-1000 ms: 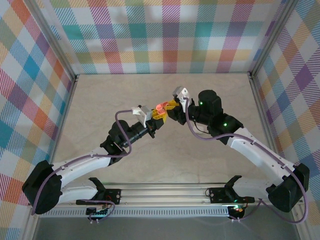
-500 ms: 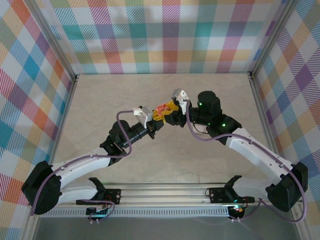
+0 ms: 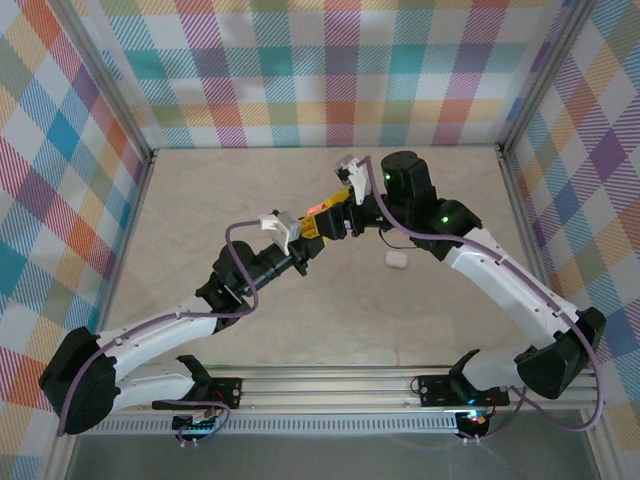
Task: Insert wireless bluetooth earbuds into charging case
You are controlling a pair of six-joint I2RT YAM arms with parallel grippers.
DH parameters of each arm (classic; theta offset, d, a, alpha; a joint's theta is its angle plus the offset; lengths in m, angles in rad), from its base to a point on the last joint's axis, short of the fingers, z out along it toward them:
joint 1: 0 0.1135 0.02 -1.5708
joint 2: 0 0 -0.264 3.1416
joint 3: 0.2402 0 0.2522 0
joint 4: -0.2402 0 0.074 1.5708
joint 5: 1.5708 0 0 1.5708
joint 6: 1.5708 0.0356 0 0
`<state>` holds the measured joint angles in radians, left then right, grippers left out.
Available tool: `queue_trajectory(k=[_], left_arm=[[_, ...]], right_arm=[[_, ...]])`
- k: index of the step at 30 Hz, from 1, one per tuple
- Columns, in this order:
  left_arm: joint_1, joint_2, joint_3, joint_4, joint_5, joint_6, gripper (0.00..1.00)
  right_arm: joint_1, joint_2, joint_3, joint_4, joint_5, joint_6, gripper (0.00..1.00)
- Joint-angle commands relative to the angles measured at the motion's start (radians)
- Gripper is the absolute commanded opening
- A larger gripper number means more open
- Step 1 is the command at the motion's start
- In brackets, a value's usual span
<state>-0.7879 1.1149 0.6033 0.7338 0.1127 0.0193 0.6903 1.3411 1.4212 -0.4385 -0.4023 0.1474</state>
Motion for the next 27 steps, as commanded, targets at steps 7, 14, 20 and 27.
queue_trajectory(k=[7,14,20,27], left_arm=[[-0.016,-0.072,-0.013,0.025,0.047,0.013,0.0],[-0.017,-0.175,-0.045,-0.089,0.02,0.054,0.0],[-0.017,-0.362,-0.088,-0.305,-0.045,0.088,0.0],[-0.016,-0.643,-0.133,-0.621,-0.161,0.064,0.0]], right_arm=[[-0.005,0.007,0.076,-0.1,-0.011,0.077,0.66],[-0.046,-0.031,0.11,-0.116,-0.017,0.11,0.64],[-0.127,0.019,0.115,-0.106,-0.06,0.167,0.64],[-0.138,0.227,0.161,-0.069,0.024,0.205,0.53]])
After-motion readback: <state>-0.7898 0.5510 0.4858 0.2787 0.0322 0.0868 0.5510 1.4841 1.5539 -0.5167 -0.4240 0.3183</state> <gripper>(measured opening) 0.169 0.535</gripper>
